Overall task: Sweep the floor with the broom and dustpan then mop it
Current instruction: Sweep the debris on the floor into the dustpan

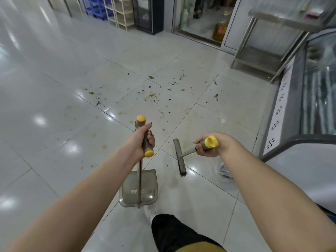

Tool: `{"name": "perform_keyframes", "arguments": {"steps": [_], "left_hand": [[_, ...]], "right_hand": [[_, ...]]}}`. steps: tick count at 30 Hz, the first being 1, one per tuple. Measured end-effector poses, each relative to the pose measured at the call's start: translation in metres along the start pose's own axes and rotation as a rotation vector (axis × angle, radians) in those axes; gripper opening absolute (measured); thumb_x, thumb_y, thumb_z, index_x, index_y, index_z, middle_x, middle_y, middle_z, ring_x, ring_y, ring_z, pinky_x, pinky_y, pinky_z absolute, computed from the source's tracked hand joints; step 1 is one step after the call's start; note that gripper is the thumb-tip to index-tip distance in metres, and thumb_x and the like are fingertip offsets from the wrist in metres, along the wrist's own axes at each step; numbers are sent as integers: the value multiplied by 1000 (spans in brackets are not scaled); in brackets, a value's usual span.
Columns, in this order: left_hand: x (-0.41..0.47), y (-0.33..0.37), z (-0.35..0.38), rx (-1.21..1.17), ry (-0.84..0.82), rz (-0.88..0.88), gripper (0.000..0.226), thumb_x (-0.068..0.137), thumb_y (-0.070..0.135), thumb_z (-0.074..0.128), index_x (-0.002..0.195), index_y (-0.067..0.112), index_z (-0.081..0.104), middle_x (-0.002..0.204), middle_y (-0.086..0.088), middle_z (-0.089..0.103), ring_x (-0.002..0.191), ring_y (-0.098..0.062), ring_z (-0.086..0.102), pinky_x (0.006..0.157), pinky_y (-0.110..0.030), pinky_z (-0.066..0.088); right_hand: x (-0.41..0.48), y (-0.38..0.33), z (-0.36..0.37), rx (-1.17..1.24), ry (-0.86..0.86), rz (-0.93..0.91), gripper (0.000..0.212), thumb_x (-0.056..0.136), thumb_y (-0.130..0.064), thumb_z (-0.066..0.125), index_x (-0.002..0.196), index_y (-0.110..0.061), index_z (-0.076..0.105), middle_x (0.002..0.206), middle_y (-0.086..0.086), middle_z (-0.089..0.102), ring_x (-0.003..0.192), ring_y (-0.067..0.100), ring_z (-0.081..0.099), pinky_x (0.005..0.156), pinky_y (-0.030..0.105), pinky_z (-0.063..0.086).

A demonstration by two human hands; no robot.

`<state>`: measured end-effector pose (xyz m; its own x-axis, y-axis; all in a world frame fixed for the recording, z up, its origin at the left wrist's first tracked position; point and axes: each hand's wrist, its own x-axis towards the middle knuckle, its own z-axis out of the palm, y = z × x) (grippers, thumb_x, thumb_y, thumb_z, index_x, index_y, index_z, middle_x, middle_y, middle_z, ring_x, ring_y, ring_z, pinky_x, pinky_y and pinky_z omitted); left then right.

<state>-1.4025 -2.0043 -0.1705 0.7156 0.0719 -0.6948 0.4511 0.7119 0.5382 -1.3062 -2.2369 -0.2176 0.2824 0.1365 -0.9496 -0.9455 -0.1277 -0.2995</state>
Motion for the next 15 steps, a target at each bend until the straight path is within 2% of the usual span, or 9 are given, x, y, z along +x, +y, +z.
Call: {"name": "perform_keyframes", "arguments": {"steps": [7, 10, 15], "left_hand": [[61, 100, -11, -17, 58, 24, 28, 93, 27, 59, 73, 10, 47, 39, 6, 42, 26, -3, 38, 30, -9, 33], [78, 140, -19, -46, 82, 48, 31, 93, 29, 58, 71, 12, 45, 38, 7, 41, 27, -3, 37, 31, -9, 33], [105, 196, -30, -23, 92, 74, 35, 94, 29, 57, 66, 14, 42, 39, 7, 41, 27, -3, 36, 32, -9, 31]], "right_hand": [[47, -101, 57, -26, -55, 76, 13, 89, -6, 52, 77, -3, 46, 50, 13, 46, 30, 21, 49, 29, 20, 43], [61, -140, 82, -34, -62, 82, 9, 85, -3, 52, 78, -2, 46, 48, 14, 47, 29, 21, 49, 28, 19, 42], [77, -189, 134, -45, -67, 95, 19, 92, -9, 49, 74, -3, 45, 45, 14, 47, 26, 19, 48, 27, 18, 40]]}}
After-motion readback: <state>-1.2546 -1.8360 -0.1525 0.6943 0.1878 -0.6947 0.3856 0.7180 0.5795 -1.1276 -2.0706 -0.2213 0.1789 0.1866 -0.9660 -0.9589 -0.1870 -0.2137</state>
